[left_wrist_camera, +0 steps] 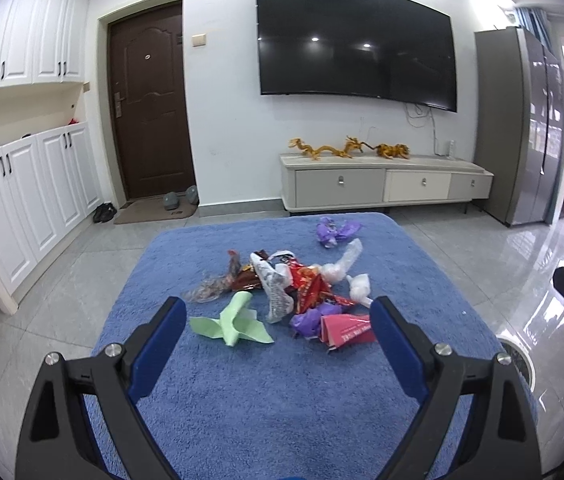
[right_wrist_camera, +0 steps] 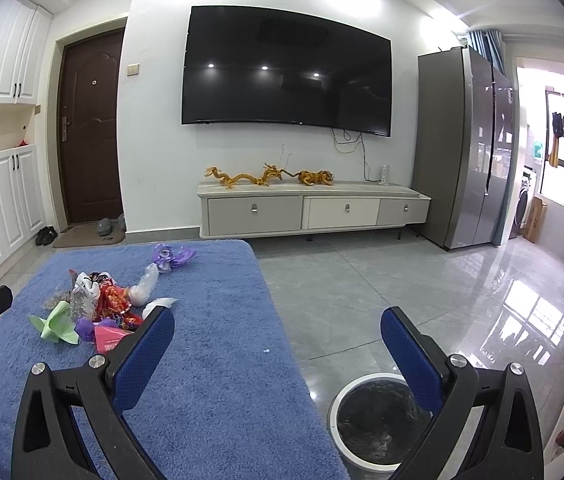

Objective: Collect trash

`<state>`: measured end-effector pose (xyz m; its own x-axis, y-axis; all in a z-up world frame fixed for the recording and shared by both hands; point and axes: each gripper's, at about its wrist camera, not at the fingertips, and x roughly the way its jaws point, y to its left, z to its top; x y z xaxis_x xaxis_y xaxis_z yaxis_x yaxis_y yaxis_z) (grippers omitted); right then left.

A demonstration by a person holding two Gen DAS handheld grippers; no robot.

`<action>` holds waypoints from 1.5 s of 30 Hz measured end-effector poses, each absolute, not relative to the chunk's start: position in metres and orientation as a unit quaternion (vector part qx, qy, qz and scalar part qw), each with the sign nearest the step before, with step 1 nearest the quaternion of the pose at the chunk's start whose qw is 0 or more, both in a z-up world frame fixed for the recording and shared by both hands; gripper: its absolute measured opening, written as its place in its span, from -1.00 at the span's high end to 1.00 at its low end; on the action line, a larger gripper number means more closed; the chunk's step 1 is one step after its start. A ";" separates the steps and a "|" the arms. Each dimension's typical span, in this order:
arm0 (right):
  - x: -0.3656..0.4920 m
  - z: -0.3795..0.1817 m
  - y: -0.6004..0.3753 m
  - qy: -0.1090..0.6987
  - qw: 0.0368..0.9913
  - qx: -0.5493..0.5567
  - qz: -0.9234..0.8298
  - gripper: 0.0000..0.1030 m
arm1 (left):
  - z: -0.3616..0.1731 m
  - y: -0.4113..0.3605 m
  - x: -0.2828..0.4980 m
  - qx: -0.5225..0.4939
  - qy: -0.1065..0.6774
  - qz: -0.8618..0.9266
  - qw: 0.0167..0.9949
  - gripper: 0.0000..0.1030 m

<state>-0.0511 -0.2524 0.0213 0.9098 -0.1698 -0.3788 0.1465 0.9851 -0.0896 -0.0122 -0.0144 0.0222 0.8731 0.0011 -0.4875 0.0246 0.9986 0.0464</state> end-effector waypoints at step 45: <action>-0.058 0.025 -0.265 0.189 0.976 -0.019 -0.108 -1.00 | 0.019 0.020 0.005 -0.010 0.244 -0.004 0.970 -0.81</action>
<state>-0.0577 -0.2648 0.0248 0.9051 -0.2183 -0.3648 0.2036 0.9759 -0.0788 0.0049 0.0202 0.0185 0.8805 -0.0131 -0.4738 0.0031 0.9998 -0.0220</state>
